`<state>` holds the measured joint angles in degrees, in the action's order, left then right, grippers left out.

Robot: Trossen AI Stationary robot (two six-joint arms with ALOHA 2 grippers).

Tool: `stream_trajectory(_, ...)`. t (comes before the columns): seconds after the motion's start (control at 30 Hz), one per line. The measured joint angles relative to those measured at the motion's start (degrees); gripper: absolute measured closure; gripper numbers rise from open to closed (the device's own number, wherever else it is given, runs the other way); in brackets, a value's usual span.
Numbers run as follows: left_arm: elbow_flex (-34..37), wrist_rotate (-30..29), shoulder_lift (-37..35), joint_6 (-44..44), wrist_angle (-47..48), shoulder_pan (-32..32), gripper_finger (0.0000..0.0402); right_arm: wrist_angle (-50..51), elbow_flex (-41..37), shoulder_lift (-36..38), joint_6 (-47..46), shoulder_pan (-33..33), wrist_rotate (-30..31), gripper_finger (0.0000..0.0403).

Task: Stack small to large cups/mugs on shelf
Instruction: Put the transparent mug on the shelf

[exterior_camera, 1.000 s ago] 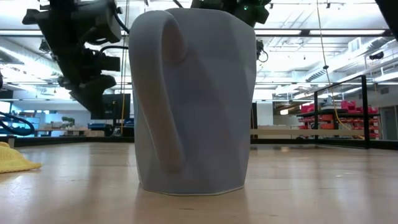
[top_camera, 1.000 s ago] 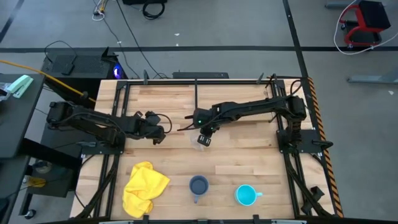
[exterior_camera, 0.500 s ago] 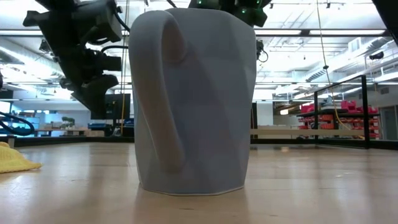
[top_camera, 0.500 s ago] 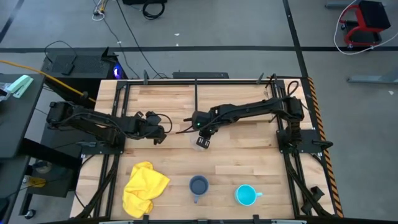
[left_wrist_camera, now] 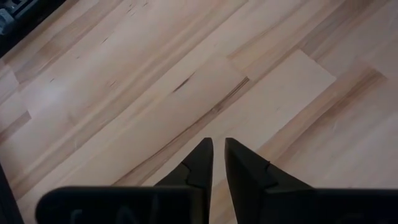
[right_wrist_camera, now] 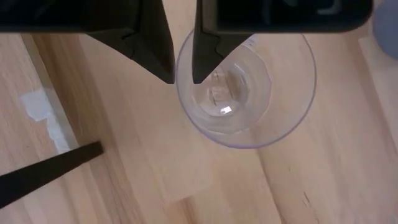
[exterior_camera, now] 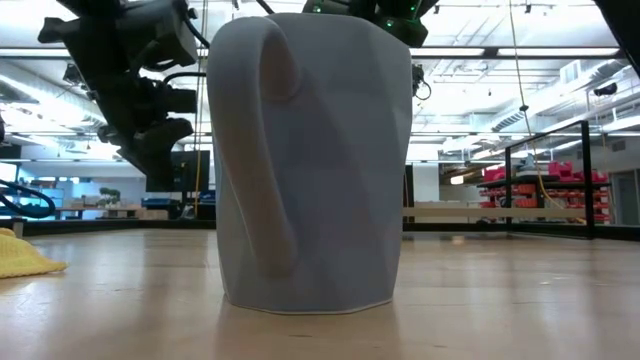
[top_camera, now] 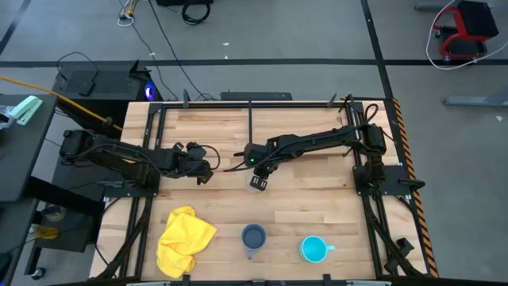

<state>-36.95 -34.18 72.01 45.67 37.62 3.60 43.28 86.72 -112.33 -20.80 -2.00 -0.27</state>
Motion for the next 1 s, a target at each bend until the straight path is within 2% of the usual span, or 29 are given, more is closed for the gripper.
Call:
stream_trajectory(0.2,0.0,0.0,0.0,0.01,-0.14,0.0,0.0361,0.01,0.0,0.0,-0.35,0.04,0.0,0.0395)
stream_trajectory(0.4,0.0,-0.01,0.0,0.14,-0.19,0.0,0.0369,0.16,-0.03,0.41,-2.99,0.32,0.01,0.0397)
stream_trajectory(0.57,0.0,-0.02,0.0,0.14,-0.28,0.0,0.0374,1.03,-0.04,4.49,-7.65,1.56,0.5,0.0399)
stream_trajectory(0.63,0.0,-0.02,0.0,0.11,-0.3,0.0,0.0374,2.36,-0.04,6.8,-10.69,2.06,2.68,0.0399)
stream_trajectory(0.8,0.0,-0.02,0.0,0.09,-0.34,0.19,0.037,11.24,-0.02,14.29,-20.12,2.08,12.74,0.04)
stream_trajectory(1.0,0.0,-0.04,0.0,0.0,-1.11,0.17,0.0378,16.81,0.0,23.08,-27.71,-2.52,22.3,0.0402)
